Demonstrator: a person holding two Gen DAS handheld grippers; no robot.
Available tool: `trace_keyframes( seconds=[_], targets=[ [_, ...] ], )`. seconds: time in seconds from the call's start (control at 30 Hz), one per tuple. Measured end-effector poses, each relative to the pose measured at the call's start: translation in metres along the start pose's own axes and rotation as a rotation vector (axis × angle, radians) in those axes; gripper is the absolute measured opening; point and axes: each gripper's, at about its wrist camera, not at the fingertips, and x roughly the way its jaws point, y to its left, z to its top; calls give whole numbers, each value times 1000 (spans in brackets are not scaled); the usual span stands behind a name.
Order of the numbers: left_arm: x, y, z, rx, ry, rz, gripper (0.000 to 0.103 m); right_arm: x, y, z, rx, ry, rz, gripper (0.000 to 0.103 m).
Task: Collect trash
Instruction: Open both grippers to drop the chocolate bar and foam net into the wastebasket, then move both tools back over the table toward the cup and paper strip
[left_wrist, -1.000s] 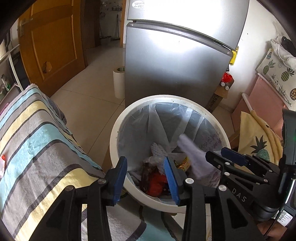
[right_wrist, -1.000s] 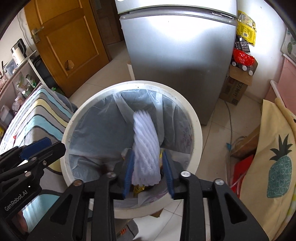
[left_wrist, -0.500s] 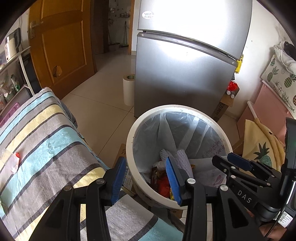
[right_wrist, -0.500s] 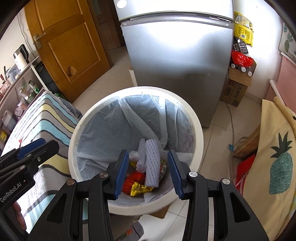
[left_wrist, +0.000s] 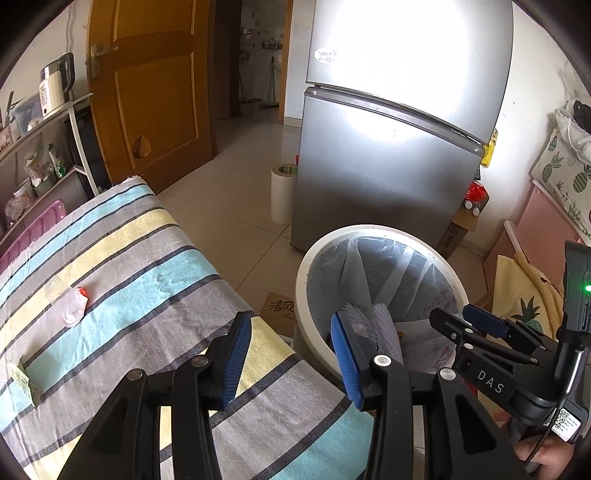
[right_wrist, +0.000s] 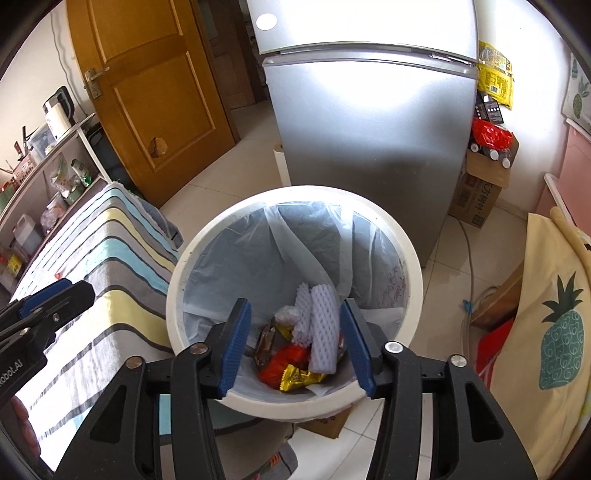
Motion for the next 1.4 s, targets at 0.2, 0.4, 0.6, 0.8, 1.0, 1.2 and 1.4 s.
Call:
trace_keyframes(
  seconds=[0.2,0.4,0.6,0.8,1.0,1.2,1.4],
  targets=[
    [-23,22,-8,-26,-39,57,45,-7,15,-1,-17,-16,28,55],
    [-42,50,-18,-78,-61,95,47,-13,37,-1,-53,-39,71,56],
    [-54,82,-30,-137,-60,128,49,-18,65,-3,-98,-53,115,59],
    [-65,114,-45,-199,-56,178,49,-16,96,-6,-158,-49,163,59],
    [-76,149,-62,-269,-51,237,49,-13,129,-9,-216,-45,215,59],
    [-87,183,-82,-345,-40,298,49,-9,168,-10,-300,-35,266,59],
    [-97,222,-98,-442,-32,361,55,-2,209,-11,-396,-20,320,59]
  ],
)
